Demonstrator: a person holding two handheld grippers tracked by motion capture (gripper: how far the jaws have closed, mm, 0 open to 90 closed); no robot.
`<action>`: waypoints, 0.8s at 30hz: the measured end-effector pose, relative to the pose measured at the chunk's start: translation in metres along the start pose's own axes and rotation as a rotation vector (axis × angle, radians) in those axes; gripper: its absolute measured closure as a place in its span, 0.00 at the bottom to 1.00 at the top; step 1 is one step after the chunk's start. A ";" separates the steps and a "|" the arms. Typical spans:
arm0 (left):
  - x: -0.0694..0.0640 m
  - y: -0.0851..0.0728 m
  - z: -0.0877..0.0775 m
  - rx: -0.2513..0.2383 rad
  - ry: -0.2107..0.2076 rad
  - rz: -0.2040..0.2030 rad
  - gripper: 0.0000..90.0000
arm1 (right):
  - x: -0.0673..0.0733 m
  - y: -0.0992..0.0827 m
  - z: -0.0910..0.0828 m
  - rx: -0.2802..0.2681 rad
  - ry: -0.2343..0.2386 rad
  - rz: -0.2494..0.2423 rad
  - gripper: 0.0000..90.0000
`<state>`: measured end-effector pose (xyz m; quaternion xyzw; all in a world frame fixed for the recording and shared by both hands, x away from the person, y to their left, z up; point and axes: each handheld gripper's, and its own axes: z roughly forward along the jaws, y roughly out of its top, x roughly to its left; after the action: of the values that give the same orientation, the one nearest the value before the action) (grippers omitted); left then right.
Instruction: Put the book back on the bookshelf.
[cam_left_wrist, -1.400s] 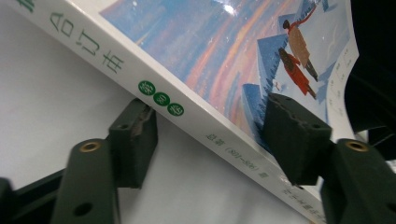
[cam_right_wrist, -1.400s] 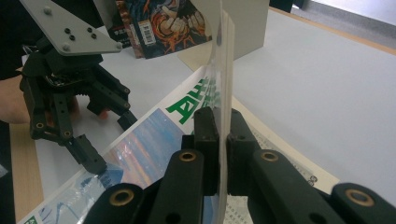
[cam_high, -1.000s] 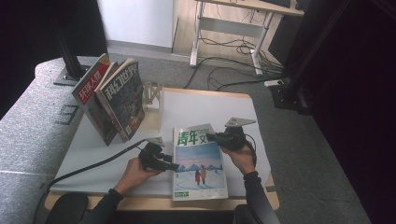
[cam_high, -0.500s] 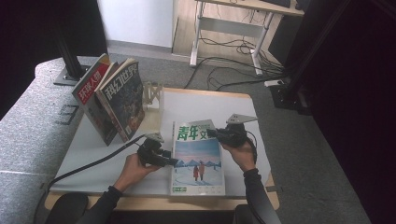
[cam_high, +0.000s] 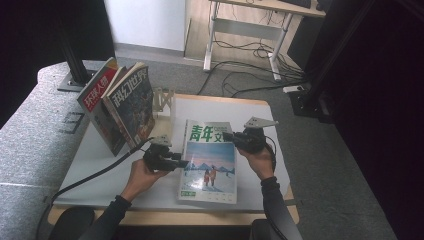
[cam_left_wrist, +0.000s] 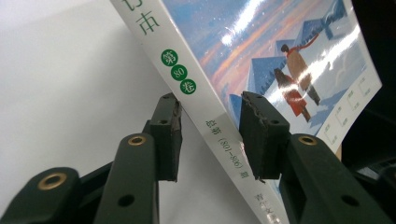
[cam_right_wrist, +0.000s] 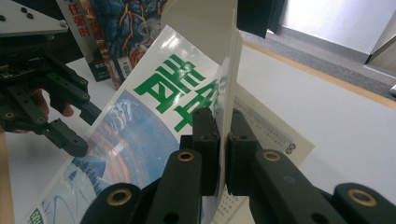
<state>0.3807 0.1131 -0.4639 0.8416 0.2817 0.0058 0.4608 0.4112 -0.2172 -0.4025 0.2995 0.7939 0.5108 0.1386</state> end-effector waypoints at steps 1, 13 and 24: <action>0.000 0.001 -0.001 -0.006 0.006 0.002 0.68 | 0.000 0.001 0.000 -0.004 -0.002 0.000 0.93; -0.004 0.008 -0.016 -0.125 0.101 0.101 0.73 | 0.001 0.020 -0.005 -0.064 -0.030 -0.032 0.92; -0.007 -0.006 -0.024 -0.143 0.076 0.130 0.76 | 0.005 0.011 -0.012 -0.088 0.000 -0.039 0.91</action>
<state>0.3656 0.1303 -0.4528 0.8222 0.2428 0.0876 0.5074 0.4045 -0.2195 -0.3870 0.2777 0.7763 0.5424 0.1617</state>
